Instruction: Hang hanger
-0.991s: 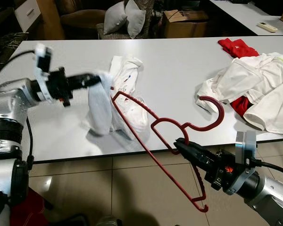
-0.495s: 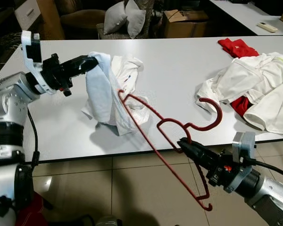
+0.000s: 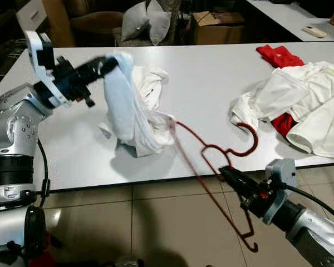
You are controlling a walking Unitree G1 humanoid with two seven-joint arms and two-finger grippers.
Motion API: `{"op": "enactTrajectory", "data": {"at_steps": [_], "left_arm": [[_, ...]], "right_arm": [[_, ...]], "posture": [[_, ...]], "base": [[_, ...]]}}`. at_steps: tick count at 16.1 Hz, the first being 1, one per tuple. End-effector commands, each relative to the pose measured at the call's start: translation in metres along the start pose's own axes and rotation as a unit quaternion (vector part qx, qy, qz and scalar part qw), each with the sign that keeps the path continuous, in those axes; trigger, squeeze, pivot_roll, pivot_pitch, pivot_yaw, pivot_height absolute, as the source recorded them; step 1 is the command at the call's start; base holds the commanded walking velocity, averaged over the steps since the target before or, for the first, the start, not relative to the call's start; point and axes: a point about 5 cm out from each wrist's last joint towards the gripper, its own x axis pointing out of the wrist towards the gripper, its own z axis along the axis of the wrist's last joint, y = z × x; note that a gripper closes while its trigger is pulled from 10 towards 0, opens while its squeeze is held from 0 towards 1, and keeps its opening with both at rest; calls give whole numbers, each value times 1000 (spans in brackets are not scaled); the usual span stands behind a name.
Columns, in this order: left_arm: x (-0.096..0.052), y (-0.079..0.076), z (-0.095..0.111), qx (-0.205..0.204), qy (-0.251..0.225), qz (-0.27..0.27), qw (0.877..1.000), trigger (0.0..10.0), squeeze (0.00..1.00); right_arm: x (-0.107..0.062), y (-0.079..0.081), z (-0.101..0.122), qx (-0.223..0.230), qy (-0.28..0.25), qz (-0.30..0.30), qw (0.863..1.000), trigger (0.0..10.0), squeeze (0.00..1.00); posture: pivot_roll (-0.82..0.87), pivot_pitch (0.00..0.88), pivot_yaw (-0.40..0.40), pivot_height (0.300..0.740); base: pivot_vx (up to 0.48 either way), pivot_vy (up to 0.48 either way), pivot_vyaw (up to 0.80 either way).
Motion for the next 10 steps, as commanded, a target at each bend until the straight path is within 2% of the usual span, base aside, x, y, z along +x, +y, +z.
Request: {"op": "enactTrajectory", "data": {"at_steps": [1, 2, 4, 6, 8, 10], "left_arm": [[0, -1, 7, 21, -11, 12, 1000, 0, 0], [1, -4, 8, 20, -18, 16, 1000, 0, 0], [3, -14, 6, 23, -12, 15, 1000, 0, 0], [4, -19, 1, 28, 0, 10, 1000, 0, 0], [6, -25, 1, 29, -2, 4, 1000, 0, 0], [7, -34, 5, 33, -12, -7, 999, 0, 0]], "right_arm": [[-1, -6, 3, -7, -3, -18, 1000, 10000, 0], [-3, -4, 7, -2, -23, -7, 1000, 10000, 0], [-12, 15, 22, 21, -72, 82, 994, 10000, 0], [-16, 16, 25, 31, -75, 113, 990, 10000, 0], [-13, 9, 20, 32, -40, 113, 992, 10000, 0], [-7, -3, 8, 38, 16, 96, 995, 10000, 0]], "posture": [[-13, 30, 36, 740], [-13, 28, 35, 740], [-15, 25, 30, 740], [-19, 23, 25, 740], [-24, 22, 14, 740], [-16, 18, -12, 740]], "base": [[0, 0, 0], [0, 0, 0], [0, 0, 0], [0, 0, 0], [0, 0, 0], [0, 0, 0]]}}
